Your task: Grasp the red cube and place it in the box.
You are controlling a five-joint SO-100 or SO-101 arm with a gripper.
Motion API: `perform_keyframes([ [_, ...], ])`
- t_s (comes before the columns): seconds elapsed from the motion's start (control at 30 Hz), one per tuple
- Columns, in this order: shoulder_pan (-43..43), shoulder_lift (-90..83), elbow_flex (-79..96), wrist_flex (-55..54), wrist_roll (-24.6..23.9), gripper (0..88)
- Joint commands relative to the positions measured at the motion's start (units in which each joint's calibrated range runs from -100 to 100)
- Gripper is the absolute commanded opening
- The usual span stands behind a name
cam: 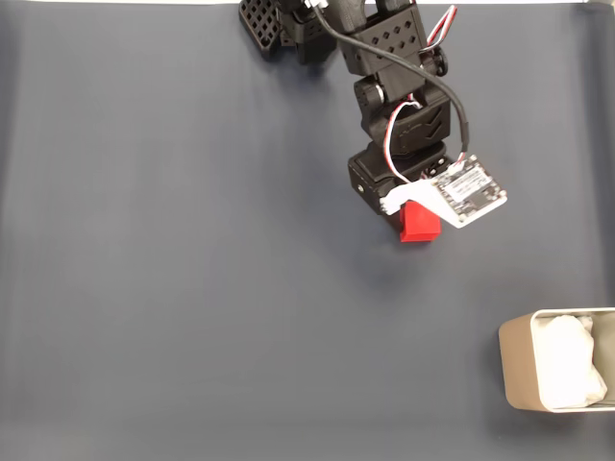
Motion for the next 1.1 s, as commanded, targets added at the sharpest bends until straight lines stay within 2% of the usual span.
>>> perform_keyframes([
  [0.0, -0.8, -0.2, -3.0, -0.9, -0.6, 38.5],
  [1.07, -4.3, -0.2, -5.3, -0.3, -0.9, 38.4],
])
